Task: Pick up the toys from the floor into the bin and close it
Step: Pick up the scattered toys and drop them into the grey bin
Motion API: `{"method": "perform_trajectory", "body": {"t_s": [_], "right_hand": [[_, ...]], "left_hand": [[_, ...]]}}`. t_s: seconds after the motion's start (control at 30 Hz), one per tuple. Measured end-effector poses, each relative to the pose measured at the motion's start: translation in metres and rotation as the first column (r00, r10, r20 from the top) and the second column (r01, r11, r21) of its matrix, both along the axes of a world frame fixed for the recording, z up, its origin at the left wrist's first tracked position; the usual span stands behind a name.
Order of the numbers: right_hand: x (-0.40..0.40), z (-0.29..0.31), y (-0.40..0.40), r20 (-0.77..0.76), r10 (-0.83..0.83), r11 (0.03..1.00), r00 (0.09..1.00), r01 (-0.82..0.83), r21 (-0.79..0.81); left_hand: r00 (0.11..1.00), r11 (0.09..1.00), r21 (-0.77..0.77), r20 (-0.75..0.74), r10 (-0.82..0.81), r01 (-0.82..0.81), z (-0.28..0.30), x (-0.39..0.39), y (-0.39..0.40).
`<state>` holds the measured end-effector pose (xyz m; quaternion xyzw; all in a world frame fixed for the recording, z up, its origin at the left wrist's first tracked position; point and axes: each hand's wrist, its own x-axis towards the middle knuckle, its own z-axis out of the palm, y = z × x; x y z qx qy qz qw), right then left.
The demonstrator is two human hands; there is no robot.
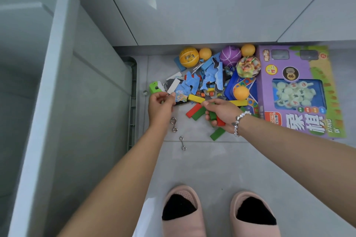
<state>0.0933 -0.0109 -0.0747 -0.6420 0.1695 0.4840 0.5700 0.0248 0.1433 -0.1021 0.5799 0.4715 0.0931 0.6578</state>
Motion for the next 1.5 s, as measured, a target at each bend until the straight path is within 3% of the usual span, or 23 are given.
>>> {"method": "perform_trajectory", "body": {"t_s": [0.07,0.2,0.27,0.5,0.87,1.2,1.5], "right_hand": [[-0.002,0.0,0.003,0.009,0.011,1.0,1.0,-0.011,0.008],[-0.002,0.0,0.004,0.017,0.038,0.999,0.999,-0.039,0.021],[-0.001,0.0,0.004,0.02,0.048,0.999,0.999,-0.048,0.019],[-0.003,-0.002,0.0,0.033,0.062,0.998,0.998,-0.062,-0.004],[-0.004,0.0,0.003,0.007,0.062,0.998,0.998,-0.062,-0.009],[-0.004,0.0,0.003,-0.006,0.063,0.998,0.998,-0.063,-0.003],[-0.004,0.003,0.004,-0.016,0.067,0.998,0.998,-0.067,0.007]], "left_hand": [[0.999,0.999,0.046,-0.051,0.012,-0.01,-0.002,0.002,0.008],[0.975,0.95,0.303,-0.182,0.131,-0.071,-0.001,-0.005,0.014],[0.971,0.943,0.328,-0.203,0.127,-0.055,-0.001,-0.012,0.014],[0.966,0.943,0.314,-0.257,-0.031,0.114,-0.011,-0.013,0.036],[0.978,0.961,0.275,-0.203,0.05,0.008,-0.031,-0.027,0.033],[0.945,0.903,0.394,-0.327,-0.033,0.168,-0.018,-0.03,0.027],[0.974,0.906,0.403,-0.222,-0.041,0.13,-0.02,-0.044,0.015]]}}
